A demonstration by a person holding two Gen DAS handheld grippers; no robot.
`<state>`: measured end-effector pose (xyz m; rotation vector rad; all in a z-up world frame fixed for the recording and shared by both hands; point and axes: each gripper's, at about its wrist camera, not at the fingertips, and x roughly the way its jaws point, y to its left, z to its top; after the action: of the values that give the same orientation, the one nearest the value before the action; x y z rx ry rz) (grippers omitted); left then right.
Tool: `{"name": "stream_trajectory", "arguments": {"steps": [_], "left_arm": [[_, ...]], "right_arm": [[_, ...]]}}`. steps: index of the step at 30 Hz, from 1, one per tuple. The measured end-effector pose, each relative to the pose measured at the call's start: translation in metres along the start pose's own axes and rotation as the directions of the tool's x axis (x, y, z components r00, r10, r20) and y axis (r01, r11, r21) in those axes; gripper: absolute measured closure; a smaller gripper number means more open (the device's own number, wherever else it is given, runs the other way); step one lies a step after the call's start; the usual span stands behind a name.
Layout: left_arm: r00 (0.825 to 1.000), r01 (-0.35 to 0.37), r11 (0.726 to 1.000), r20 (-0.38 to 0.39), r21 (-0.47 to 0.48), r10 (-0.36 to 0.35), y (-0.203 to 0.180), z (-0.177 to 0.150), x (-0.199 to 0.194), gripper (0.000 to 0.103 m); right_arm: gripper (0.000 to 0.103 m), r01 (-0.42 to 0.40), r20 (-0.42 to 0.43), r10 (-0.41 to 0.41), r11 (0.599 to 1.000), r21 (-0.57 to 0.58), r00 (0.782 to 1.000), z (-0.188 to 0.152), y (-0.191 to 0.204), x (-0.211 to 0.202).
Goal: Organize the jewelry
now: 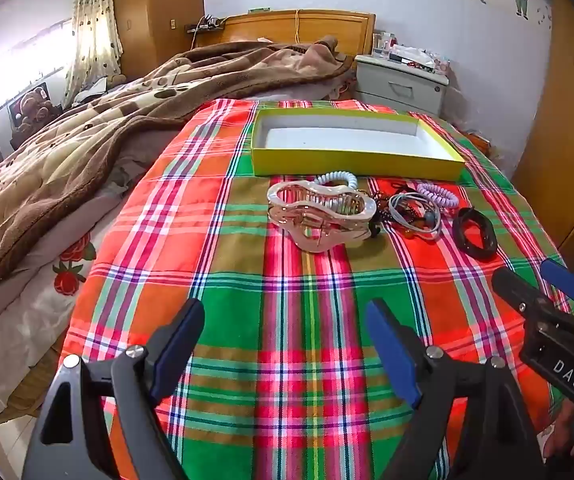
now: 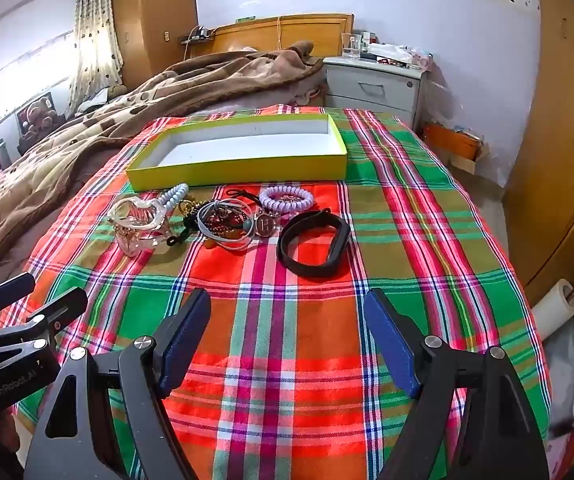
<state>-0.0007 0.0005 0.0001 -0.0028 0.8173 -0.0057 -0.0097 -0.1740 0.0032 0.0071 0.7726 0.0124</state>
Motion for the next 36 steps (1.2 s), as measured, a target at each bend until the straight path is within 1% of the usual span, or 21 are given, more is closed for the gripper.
{"name": "stream_trajectory", "arguments": {"steps": [4, 5, 7, 10, 12, 17, 23, 36], "left_arm": [[1.0, 0.014, 1.0, -0.015, -0.006, -0.014, 0.002, 0.003, 0.001, 0.019], [0.999, 0.025, 1.0, -0.021, -0.01, -0.025, 0.003, 0.004, 0.001, 0.019], [1.0, 0.02, 1.0, -0.021, -0.01, -0.021, 0.005, 0.006, 0.004, 0.019], [1.0, 0.003, 1.0, -0.017, -0.015, -0.003, 0.009, 0.011, 0.004, 0.02], [1.0, -0.002, 1.0, -0.01, -0.017, 0.002, 0.009, 0.009, 0.0, 0.02], [1.0, -0.01, 1.0, -0.011, -0.014, 0.01, 0.01, 0.011, 0.0, 0.02], [1.0, 0.001, 1.0, -0.024, -0.022, -0.001, 0.011, 0.011, 0.003, 0.02], [1.0, 0.001, 1.0, -0.021, -0.026, -0.002, 0.014, 0.009, 0.003, 0.02]], "right_arm": [[0.024, 0.0, 0.003, 0.0, 1.0, 0.003, 1.0, -0.004, -0.001, 0.002], [0.024, -0.005, 0.006, 0.005, 1.0, 0.007, 1.0, 0.002, 0.002, -0.002], [0.024, -0.011, 0.013, 0.011, 1.0, 0.015, 1.0, 0.005, 0.001, -0.002], [0.024, 0.003, 0.024, -0.003, 1.0, 0.023, 1.0, 0.013, -0.002, -0.003], [0.024, 0.004, 0.043, -0.004, 1.0, 0.008, 0.999, 0.005, -0.003, -0.003], [0.024, 0.004, 0.046, -0.005, 1.0, 0.016, 0.999, 0.009, -0.005, -0.003], [0.024, 0.008, 0.049, -0.009, 1.0, 0.013, 0.999, 0.009, -0.005, -0.003], [0.024, 0.014, 0.042, -0.015, 1.0, 0.014, 0.999, 0.009, -0.004, -0.002]]}}
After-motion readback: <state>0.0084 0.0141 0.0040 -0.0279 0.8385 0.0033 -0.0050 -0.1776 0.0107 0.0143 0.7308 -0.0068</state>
